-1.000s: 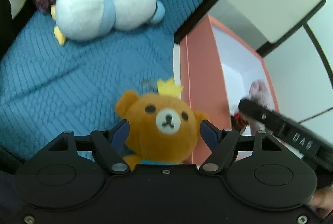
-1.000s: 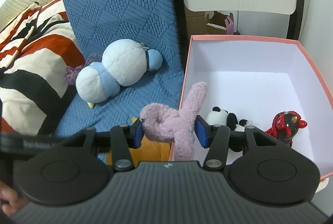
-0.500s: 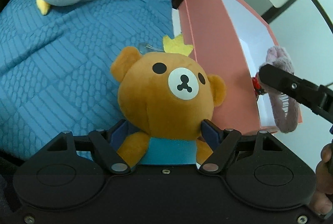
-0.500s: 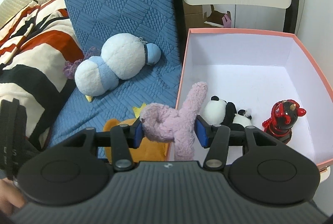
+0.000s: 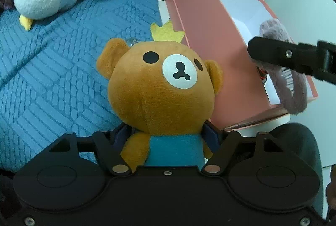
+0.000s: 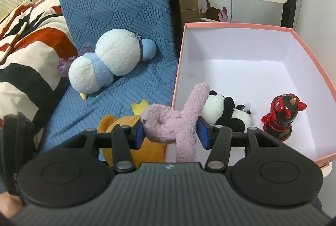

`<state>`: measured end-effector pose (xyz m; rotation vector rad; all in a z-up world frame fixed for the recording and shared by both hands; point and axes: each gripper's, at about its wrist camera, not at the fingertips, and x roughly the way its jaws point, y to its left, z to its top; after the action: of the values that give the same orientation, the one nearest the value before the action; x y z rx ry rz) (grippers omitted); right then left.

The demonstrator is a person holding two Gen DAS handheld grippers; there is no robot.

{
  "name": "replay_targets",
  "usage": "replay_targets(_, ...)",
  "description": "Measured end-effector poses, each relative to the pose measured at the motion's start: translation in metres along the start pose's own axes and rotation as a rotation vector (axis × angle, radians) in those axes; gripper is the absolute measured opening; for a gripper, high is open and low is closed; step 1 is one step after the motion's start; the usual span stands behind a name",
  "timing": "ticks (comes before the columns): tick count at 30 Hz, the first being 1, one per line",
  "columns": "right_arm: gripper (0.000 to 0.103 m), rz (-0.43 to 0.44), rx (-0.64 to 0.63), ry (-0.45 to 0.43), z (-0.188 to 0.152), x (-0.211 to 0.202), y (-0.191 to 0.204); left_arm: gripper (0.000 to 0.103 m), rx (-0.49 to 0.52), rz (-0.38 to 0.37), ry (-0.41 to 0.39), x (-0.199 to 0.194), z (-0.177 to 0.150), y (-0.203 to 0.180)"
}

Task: Organize objects
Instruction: 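Carry the teddy bear with the left tool while the right tool carries the pink hair clip over the box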

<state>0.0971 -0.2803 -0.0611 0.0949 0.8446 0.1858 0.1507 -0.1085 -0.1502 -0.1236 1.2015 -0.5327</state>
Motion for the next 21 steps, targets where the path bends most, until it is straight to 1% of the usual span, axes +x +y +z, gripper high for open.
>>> replay_targets(3, 0.053, -0.001, -0.004, -0.004, 0.002, -0.002, 0.000, 0.058, 0.018, 0.005, -0.018, -0.004, -0.001, -0.002)
replay_targets(5, 0.053, 0.002, 0.000, -0.004, 0.004, -0.003, -0.002, 0.055, 0.015, 0.003, -0.022, -0.007, 0.000, -0.002)
replay_targets(9, 0.053, 0.006, -0.004, -0.011, 0.010, -0.008, -0.003, 0.055, -0.025, -0.011, -0.016, -0.016, 0.005, 0.005)
replay_targets(14, 0.053, 0.018, 0.004, -0.036, 0.023, -0.017, -0.009, 0.055, -0.090, -0.060, -0.029, -0.036, 0.022, 0.016)
replay_targets(18, 0.053, 0.023, -0.001, -0.059, 0.032, -0.029, -0.012, 0.055, -0.099, -0.084, -0.061, -0.059, 0.039, 0.013)
replay_targets(21, 0.053, 0.018, -0.016, -0.079, 0.039, -0.039, -0.016, 0.055, -0.081, -0.100, -0.080, -0.073, 0.054, 0.000)
